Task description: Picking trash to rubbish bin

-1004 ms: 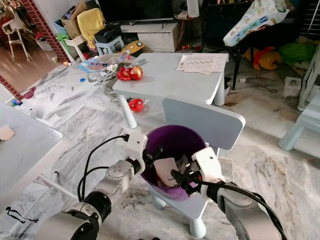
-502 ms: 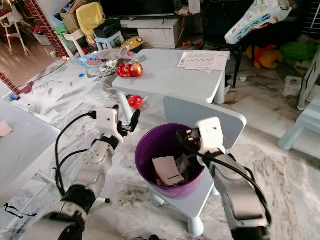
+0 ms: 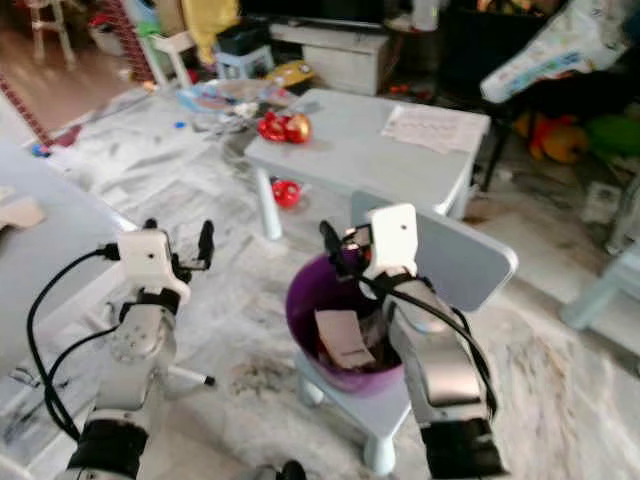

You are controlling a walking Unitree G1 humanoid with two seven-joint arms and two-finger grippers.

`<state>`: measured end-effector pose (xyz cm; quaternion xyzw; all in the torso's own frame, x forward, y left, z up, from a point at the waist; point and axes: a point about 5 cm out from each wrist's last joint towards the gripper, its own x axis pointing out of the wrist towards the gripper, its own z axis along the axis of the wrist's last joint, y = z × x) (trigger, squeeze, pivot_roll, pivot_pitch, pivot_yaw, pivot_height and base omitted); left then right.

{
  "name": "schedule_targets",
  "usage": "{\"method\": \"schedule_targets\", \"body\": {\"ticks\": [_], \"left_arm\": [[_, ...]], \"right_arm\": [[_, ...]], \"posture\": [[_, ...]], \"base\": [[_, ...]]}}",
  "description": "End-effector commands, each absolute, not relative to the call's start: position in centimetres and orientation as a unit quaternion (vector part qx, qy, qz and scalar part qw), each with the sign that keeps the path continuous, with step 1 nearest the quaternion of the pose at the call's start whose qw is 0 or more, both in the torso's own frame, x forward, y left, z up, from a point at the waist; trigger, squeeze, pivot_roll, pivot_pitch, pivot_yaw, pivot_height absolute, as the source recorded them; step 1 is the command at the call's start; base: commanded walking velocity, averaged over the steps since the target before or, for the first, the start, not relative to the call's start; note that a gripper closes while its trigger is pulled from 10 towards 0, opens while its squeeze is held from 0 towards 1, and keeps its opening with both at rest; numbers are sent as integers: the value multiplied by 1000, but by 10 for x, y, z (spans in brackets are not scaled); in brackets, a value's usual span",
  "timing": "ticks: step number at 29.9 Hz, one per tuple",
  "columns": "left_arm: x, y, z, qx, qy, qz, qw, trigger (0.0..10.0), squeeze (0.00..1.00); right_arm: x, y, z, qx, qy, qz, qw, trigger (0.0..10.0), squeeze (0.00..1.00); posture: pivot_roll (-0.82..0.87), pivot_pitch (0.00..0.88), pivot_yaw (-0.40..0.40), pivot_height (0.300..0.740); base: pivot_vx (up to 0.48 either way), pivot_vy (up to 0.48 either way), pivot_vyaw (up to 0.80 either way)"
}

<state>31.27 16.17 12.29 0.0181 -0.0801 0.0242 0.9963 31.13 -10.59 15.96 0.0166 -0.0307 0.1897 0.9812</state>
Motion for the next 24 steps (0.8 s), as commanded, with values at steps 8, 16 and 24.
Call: {"method": "schedule_targets", "body": {"ticks": [8,16,24], "left_arm": [[321,161,139,28,-82,23,996,10000,0],[322,161,145,21,-74,36,996,10000,0],[321,161,141,21,-57,43,997,10000,0]], "right_arm": [[316,-105,160,17,-35,193,980,10000,0],[319,-106,162,19,-39,191,981,10000,0],[319,-106,161,20,-40,195,980,10000,0]], "posture": [[-50,26,105,740],[-48,18,107,740],[-50,12,106,740]], "base": [[0,0,800],[0,0,800],[0,0,800]]}}
